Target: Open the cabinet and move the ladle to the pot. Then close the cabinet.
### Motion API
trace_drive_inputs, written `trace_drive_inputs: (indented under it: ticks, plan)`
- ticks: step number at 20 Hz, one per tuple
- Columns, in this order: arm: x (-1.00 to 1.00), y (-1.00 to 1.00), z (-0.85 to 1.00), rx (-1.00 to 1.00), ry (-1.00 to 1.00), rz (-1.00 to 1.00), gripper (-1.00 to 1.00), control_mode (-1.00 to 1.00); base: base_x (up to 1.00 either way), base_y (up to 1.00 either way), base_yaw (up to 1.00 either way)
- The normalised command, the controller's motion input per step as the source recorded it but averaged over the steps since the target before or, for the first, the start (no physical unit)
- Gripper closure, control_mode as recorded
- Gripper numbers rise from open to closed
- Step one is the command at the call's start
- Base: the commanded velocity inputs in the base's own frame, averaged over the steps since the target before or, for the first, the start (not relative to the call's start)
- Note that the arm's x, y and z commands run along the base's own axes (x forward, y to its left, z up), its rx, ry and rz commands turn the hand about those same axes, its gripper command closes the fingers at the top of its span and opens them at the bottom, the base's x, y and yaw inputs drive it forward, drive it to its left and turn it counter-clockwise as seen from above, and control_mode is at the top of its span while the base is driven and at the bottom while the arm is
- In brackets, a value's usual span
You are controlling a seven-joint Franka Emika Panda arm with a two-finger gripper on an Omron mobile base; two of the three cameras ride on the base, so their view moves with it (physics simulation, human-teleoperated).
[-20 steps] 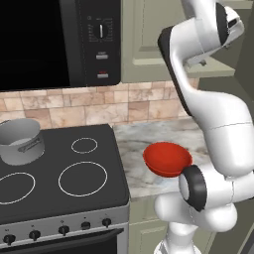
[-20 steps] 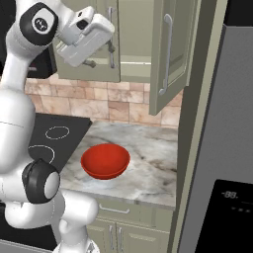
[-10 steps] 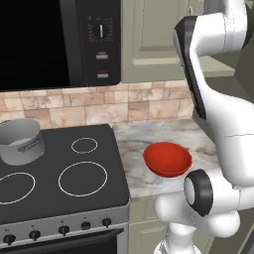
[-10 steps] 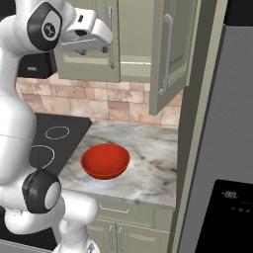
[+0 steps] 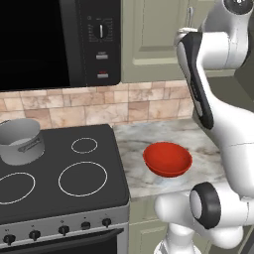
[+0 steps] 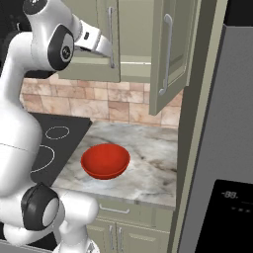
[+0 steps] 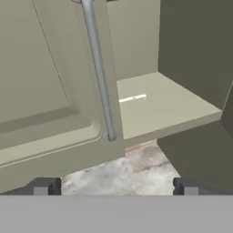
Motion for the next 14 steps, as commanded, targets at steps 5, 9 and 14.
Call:
trace_drive_inputs:
  ticks: [5, 9, 14]
  plan:
    - [0.49, 0.09, -0.13, 0.06, -0.09, 0.03, -1.00, -1.00, 0.00, 0.00, 0.00]
    - [0.41, -0.01, 0.01, 0.03, 0.02, 0.07, -1.00, -1.00, 0.00, 0.00, 0.00]
    - [0.28, -0.16, 0.09, 0.01, 0.09, 0.08, -1.00, -1.00, 0.00, 0.00, 0.00]
